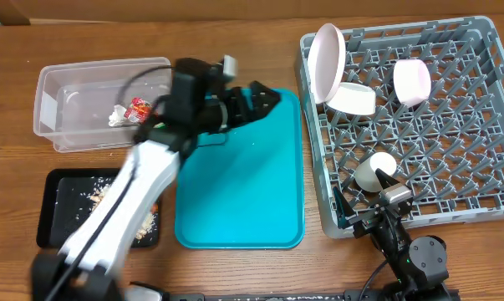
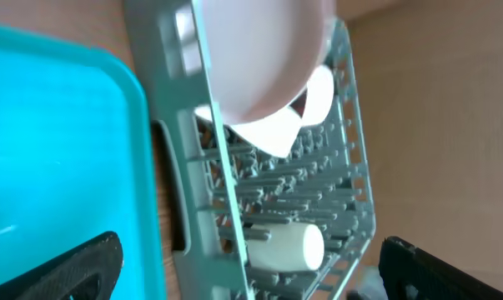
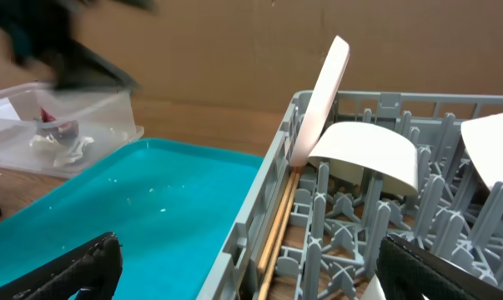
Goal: Sort waste into correct bins and load items into the dishwasher
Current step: 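Carry the empty plate into the dish rack's left side and release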
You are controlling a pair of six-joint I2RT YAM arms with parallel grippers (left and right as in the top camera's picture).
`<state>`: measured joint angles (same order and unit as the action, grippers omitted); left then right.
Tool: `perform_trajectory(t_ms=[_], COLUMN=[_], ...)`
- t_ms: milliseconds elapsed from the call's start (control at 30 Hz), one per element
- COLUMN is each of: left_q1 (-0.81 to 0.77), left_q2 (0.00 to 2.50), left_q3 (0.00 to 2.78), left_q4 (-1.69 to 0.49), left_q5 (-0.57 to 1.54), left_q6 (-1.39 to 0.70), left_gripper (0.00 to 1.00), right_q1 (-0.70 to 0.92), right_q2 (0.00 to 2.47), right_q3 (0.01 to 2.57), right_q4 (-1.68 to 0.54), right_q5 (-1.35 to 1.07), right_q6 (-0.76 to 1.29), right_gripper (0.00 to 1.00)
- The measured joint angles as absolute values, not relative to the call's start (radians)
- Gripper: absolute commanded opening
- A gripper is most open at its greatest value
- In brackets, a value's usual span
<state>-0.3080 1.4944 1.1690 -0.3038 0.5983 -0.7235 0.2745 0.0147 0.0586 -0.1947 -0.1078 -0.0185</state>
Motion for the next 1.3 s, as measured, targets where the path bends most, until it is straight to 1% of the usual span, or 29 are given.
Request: perform_trajectory(t_ms=[167, 400, 567, 667, 933, 1133, 1233, 1300], left_q1=[-0.250, -0.247, -0.247, -0.247, -0.247, -0.247, -0.246, -0.229], left_q2=[1.229, 0.959, 0.835, 0.791, 0.790, 0.790, 0.789, 0.774], left_q3=[1.200, 1.243, 1.250, 1.252, 1.252, 1.252, 1.247, 1.214], left_q4=[-0.619, -1.039, -1.176, -1.208, -1.238, -1.270, -1.209, -1.097], left_q5=[0.479, 0.192, 0.091, 0.064, 0.045, -0.053, -0.117, -0.136], left_q6=[-0.592, -0.458, -0.392, -0.376, -0.361, -0.358, -0.334, -0.282], left_gripper=[1.00, 1.00, 1.00, 1.00, 1.00, 1.00, 1.00, 1.00], right_q1=[0.274, 0.274, 0.274, 0.274, 0.274, 0.274, 0.274, 0.274], right_q2=[0.015, 0.015, 0.015, 0.015, 0.015, 0.015, 0.015, 0.015], right_q3=[0.059, 0.059, 0.059, 0.059, 0.059, 0.059, 0.059, 0.059], right_q4=[-0.195, -0.195, -0.195, -0.195, -0.195, -0.194, -0.195, -0.196], right_q5=[-0.108, -0.108, -0.108, -0.108, -0.108, -0.108, -0.108, -0.107], right_q6=[-0.019, -0.019, -0.019, -0.019, -0.019, -0.019, -0.019, -0.019], right_gripper=[1.00, 1.00, 1.00, 1.00, 1.00, 1.00, 1.00, 1.00])
